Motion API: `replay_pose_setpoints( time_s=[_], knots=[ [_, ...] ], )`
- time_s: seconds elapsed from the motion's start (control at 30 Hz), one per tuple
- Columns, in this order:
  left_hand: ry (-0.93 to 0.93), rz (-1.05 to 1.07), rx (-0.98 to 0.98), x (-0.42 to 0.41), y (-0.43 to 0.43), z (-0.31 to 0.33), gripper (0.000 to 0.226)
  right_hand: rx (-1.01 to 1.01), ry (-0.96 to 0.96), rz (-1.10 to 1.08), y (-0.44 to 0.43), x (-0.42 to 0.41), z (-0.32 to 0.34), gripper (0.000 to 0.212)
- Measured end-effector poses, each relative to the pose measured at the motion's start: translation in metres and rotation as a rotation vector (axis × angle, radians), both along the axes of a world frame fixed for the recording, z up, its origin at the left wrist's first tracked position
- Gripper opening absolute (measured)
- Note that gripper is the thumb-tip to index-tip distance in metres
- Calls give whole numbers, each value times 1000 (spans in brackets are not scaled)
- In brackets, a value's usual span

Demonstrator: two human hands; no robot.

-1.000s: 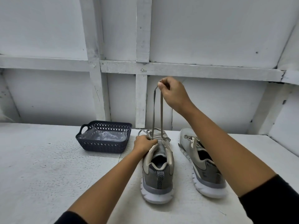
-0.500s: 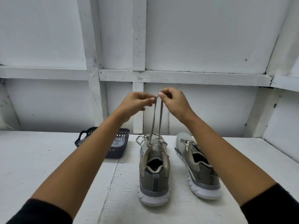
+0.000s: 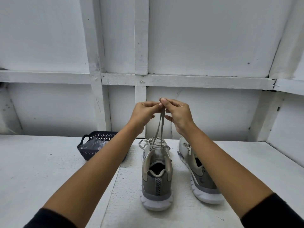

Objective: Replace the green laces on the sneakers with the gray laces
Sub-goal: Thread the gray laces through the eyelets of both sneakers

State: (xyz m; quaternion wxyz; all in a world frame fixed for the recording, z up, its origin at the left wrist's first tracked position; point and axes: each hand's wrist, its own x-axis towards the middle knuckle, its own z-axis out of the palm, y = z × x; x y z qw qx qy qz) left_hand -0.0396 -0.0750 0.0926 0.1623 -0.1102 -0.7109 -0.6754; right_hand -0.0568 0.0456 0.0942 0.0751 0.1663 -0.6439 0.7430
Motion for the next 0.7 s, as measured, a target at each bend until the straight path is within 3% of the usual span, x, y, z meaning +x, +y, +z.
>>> replay_pose_setpoints(
  time_s=[0.2, 0.37, 0.57, 0.7],
  knots=[
    [9, -31, -52, 2, 0, 0, 17, 158, 201, 34, 12, 0, 3, 24],
    [-23, -55, -37, -1, -1, -3, 19, 224, 310, 21, 14, 1, 2, 21],
    [64, -34, -85, 0, -1, -5, 12, 145, 168, 86, 14, -2, -2, 22],
    [110, -8, -121, -2, -2, -9, 9, 147, 95, 71, 10, 0, -4, 8]
  ],
)
